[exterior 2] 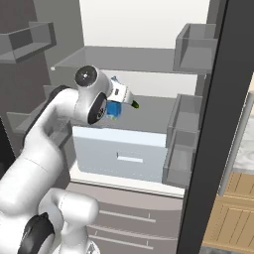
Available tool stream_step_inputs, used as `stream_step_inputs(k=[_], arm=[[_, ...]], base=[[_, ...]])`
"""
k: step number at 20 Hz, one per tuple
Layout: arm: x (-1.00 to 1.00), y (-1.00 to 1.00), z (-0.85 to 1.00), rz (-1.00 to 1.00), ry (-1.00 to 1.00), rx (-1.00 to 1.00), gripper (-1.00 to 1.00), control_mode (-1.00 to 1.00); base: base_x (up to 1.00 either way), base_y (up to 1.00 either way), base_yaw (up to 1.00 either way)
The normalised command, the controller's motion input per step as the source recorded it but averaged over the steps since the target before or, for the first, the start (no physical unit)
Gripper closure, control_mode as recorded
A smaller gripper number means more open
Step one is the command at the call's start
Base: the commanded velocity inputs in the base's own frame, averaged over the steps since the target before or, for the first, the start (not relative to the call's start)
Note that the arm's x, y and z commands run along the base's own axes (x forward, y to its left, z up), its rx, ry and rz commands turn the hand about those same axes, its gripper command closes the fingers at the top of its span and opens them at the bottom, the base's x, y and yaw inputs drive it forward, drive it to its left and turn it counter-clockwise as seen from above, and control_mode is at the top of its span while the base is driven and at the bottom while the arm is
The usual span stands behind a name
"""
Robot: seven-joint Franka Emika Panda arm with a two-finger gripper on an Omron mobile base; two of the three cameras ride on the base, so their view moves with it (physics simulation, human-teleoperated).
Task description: Take out the milk from the fridge and place it on the tray on the counter. Then take the sugar cube near the tray and place it in the tray.
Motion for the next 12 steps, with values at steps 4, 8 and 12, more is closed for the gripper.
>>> stream_step_inputs(k=[4, 8, 12], arm=[[-1.00, 0.00, 0.84, 0.01, -0.12, -0.01, 1.00, -1.00], [-1.00, 0.08, 0.43, 0.00, -0.29, 0.00, 1.00, -1.00], [-0.99, 0.07, 0.02, 0.01, -0.21, 0.05, 1.00, -1.00]], base=[[0.00, 0.00, 0.00], [0.00, 0.00, 0.00], [0.00, 0.00, 0.00]])
